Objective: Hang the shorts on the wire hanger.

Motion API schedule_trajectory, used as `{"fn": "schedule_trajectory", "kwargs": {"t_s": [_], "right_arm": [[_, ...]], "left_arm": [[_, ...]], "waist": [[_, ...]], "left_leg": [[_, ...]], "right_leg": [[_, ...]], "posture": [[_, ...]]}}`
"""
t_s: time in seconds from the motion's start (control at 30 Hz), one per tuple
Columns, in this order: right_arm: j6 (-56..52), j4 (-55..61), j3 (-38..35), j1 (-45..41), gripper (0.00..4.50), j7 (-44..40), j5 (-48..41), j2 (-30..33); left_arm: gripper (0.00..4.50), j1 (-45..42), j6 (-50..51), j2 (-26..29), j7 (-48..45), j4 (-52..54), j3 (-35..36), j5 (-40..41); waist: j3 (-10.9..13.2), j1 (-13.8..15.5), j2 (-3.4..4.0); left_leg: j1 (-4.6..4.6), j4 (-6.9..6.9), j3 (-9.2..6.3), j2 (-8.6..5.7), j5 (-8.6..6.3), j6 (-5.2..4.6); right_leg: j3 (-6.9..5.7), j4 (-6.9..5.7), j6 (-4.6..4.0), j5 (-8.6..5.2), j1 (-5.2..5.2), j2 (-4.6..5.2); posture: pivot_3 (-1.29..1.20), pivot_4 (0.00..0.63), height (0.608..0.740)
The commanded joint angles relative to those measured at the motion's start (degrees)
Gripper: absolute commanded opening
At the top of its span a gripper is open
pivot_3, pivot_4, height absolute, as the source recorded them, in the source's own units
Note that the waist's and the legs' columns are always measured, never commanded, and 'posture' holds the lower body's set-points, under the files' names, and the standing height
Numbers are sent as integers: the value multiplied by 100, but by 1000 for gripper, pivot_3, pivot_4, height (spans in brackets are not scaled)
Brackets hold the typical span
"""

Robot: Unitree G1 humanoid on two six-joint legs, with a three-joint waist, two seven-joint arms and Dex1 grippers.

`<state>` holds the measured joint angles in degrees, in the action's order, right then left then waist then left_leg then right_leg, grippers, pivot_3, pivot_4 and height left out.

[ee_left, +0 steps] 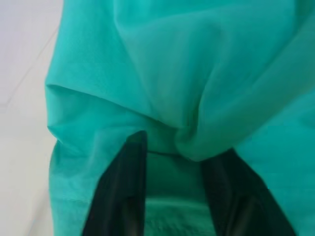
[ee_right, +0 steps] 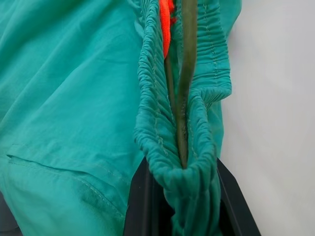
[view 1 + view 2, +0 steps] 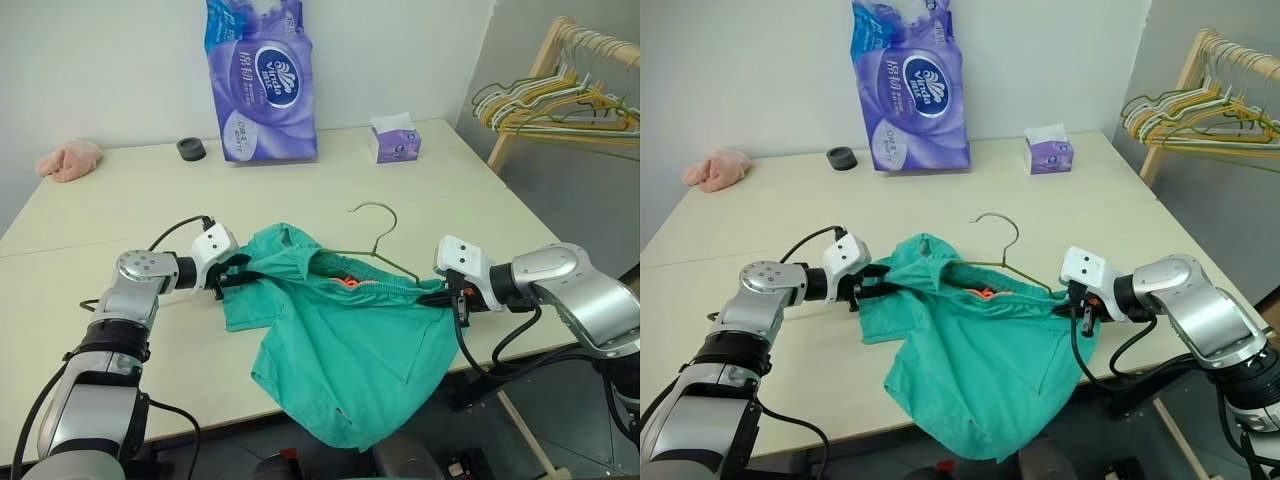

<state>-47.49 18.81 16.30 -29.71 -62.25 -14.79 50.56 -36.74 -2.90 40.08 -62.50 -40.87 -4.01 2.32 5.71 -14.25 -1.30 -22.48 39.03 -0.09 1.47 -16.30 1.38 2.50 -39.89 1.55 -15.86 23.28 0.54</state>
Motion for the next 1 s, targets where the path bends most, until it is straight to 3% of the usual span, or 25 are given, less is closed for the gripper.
{"fn": "schedule_trajectory", "kwargs": {"t_s": [0.03, 0.07, 0.13, 0.27, 0.33, 0.47, 0.6, 0.87, 1.0], "right_arm": [[-83, 134, -293, -59, 0, 105, -109, 28], [-136, 121, -329, -38, 0, 143, -131, 15], [-267, 88, -424, 24, 0, 216, -203, 2], [-516, 12, -761, 284, 0, 431, -363, -19], [-782, 11, -1097, 489, 0, 712, -463, -112], [-1535, 267, -1897, 1121, 0, 1243, -734, -270], [-1932, 743, -2440, 1606, 0, 1595, -967, -391], [-2924, 873, -3261, 1774, 0, 2541, -1001, -568], [-3561, 625, -4005, 1661, 0, 2739, -995, -313]], "left_arm": [[3047, -341, -157, 194, 788, -245, 573, 106], [3320, -473, -188, 268, 1067, -439, 756, 149], [3320, -684, -130, 397, 1326, -712, 1074, 312], [3320, -673, 403, 481, 852, -377, 1401, 819], [3320, -382, 1123, 376, 404, 534, 1431, 1304], [3320, 520, 3311, 97, -522, 3707, 701, 2904], [3320, 475, 4045, 57, -830, 4817, 325, 3431], [3320, -407, 3359, -103, -835, 4684, -429, 2527], [3320, -867, 2801, -639, -223, 4445, -835, 1749]], "waist": [[0, -6, 0], [1, -6, -1], [1, -9, -2], [0, -22, -1], [0, -6, -1], [1, 47, -2], [1, 12, 0], [-3, -166, 9], [-1, -148, 12]], "left_leg": [[0, 0, -1, 1, 0, 0], [0, 0, -2, 2, 0, 0], [-2, 0, -2, 3, 0, 0], [-2, -1, 2, 0, 0, 0], [-3, -1, 6, -4, 0, -1], [-10, 3, -1, -10, 0, 0], [-6, 6, 0, -9, 0, 0], [21, -7, 14, 3, -1, 0], [17, -8, 15, 4, -1, -1]], "right_leg": [[0, 0, 0, 0, 0, 0], [-1, 0, 0, 0, 0, 0], [-3, 0, 0, 0, 2, -1], [-1, 4, 0, 0, 1, 1], [0, 4, 0, 0, 1, 8], [-4, 2, 1, 0, -3, 20], [4, -1, 2, -1, -4, 9], [27, 1, 25, -24, -11, -44], [30, 8, 24, -25, -11, -39]], "posture": [[-265, 51, 740], [-266, 52, 740], [-273, 56, 740], [-279, 61, 740], [-279, 63, 740], [-299, 71, 740], [-323, 75, 740], [-361, 79, 740], [-369, 84, 740]]}}
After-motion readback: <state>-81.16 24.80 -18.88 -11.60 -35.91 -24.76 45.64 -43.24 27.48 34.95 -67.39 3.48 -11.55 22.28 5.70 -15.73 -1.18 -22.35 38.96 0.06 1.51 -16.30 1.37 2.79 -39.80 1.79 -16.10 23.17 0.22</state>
